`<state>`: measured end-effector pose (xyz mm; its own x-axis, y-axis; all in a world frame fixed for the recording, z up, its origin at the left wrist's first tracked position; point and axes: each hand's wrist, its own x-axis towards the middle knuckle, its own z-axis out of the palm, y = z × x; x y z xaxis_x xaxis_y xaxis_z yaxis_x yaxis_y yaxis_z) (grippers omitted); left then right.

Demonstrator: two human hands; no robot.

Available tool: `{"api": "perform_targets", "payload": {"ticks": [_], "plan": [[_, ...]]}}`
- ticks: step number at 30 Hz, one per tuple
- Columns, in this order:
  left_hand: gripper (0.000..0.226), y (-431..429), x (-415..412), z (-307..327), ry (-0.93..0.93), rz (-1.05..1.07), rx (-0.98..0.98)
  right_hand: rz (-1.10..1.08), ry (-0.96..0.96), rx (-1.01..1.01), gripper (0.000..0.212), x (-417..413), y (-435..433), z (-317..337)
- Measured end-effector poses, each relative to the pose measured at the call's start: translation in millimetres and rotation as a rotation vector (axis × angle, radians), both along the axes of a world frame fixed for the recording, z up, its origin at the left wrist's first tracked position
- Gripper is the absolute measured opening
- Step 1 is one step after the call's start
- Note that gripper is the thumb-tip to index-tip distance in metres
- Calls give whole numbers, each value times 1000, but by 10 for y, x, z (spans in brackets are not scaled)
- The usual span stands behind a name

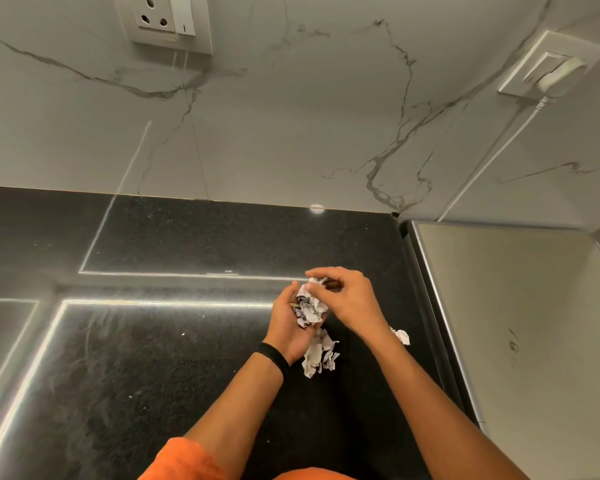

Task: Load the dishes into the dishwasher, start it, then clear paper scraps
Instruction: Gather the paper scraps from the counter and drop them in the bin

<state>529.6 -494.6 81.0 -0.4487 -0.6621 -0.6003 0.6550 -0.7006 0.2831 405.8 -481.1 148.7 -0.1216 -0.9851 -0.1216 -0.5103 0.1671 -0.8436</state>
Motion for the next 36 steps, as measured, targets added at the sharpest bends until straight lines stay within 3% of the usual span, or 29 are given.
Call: {"api": "perform_targets", "payload": {"ticks": [3, 6, 13, 16, 21, 25, 31, 36], "plan": [[38, 7, -20, 27, -20, -1, -40, 41, 92, -35, 31, 176, -15, -22], [47, -5, -2, 16, -8, -5, -39, 42, 133, -57, 31, 260, 5, -22], [44, -89, -7, -55, 184, 108, 48, -71, 7, -98, 15, -60, 60, 115], [45, -112, -41, -33, 157, 81, 59, -114, 235, -24, 20, -476, 182, -18], [46, -98, -188, -5, 129, 23, 72, -98, 546, 302, 47, -1033, 569, -344], [47, -14, -324, 26, 110, -39, 73, -61, 656, 402, 58, -1016, 710, -533], [49, 40, -332, -3, 69, -82, 70, -153, 624, 238, 23, -915, 769, -669], [50, 22, -278, -25, 55, -82, 43, -332, 258, 106, 13, -755, 661, -377]]}}
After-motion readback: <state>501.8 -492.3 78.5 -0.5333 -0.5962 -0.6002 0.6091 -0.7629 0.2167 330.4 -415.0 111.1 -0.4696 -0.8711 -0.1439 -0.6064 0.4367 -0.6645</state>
